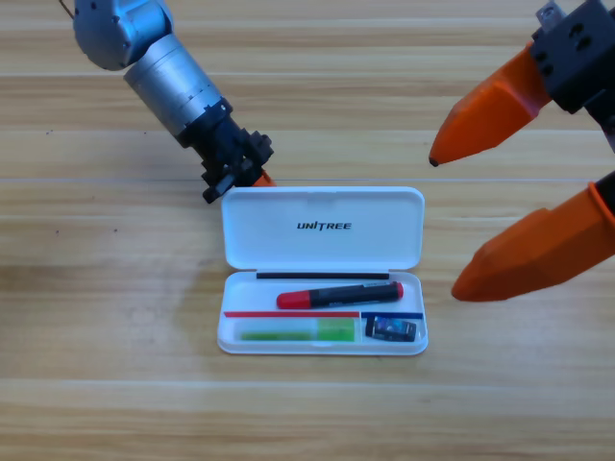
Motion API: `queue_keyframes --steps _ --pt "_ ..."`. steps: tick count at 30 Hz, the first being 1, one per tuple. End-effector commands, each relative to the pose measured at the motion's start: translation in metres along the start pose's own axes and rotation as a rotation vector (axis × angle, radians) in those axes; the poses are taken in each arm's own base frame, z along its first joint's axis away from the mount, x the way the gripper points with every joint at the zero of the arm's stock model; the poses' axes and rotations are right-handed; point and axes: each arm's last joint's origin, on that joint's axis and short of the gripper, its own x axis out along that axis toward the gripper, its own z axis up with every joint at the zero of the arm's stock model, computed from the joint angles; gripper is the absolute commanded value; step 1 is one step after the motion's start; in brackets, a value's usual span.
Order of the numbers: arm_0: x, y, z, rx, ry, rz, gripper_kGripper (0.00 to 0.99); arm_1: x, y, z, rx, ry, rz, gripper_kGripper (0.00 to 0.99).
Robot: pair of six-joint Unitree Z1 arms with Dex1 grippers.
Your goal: Clean up eraser and pencils
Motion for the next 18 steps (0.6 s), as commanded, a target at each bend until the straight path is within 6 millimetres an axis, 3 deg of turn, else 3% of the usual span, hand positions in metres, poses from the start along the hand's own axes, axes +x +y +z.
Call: queue_keyframes --steps 1,18 --pt "0.01 -0.01 0.009 -0.014 0.008 -0.046 0.0 0.024 -0.003 -0.001 0.006 0.032 0.042 0.96" --pt "0.0 -0.042 0.03 0.012 0.025 -0.064 0.0 0.027 -0.004 -0.001 0.016 0.037 0.044 0.96"
